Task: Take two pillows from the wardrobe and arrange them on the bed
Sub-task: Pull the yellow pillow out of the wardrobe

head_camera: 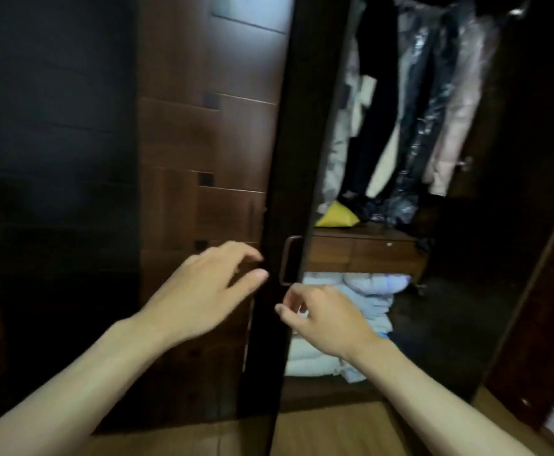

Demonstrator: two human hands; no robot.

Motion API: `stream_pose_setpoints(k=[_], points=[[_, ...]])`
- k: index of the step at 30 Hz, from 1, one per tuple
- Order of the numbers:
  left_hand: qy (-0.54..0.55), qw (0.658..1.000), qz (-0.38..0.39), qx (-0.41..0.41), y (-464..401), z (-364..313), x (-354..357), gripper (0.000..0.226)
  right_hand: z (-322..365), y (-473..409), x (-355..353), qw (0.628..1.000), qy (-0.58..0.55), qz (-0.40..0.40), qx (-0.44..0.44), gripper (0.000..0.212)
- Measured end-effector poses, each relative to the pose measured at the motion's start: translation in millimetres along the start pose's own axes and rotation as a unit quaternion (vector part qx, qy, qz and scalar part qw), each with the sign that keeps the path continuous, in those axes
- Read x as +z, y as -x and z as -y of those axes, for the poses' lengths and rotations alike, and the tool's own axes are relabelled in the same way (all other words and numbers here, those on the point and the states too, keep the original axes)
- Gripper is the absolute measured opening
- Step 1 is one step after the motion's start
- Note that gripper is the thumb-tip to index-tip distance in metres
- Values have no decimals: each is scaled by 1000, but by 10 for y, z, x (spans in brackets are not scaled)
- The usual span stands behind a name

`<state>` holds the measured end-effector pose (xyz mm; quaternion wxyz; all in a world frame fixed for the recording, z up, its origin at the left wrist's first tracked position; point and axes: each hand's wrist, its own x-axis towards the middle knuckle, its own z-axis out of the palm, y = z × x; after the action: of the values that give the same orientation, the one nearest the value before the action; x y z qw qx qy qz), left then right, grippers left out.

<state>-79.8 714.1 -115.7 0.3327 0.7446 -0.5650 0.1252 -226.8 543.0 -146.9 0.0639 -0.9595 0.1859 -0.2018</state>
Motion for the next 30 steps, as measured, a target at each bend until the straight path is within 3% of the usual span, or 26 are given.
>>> stream_pose_setpoints(k=[2, 4, 8, 13, 22, 30], points=[[-2, 995, 3, 100, -478, -680, 489, 36, -726, -49, -300, 999, 20, -43, 12, 44], [-22, 990, 24, 137, -1025, -1131, 980, 37, -1472, -262, -486, 998, 25, -49, 21, 40], [-132, 987, 48, 80, -2303, -1335, 1737, 52, -2786, -1025, -574, 996, 47, -19, 73, 51], [-235, 965, 119, -6, -3698, -1237, 2350, 56, -3831, -1831, -819, 993, 36, -3, 109, 66], [-225, 953, 187, -80, -5333, -858, 3194, 57, -4960, -2636, -960, 995, 40, 23, 93, 66], [-212, 933, 256, -137, -5689, -262, 3465, 67, -5081, -3277, -685, 993, -15, 80, 80, 64]])
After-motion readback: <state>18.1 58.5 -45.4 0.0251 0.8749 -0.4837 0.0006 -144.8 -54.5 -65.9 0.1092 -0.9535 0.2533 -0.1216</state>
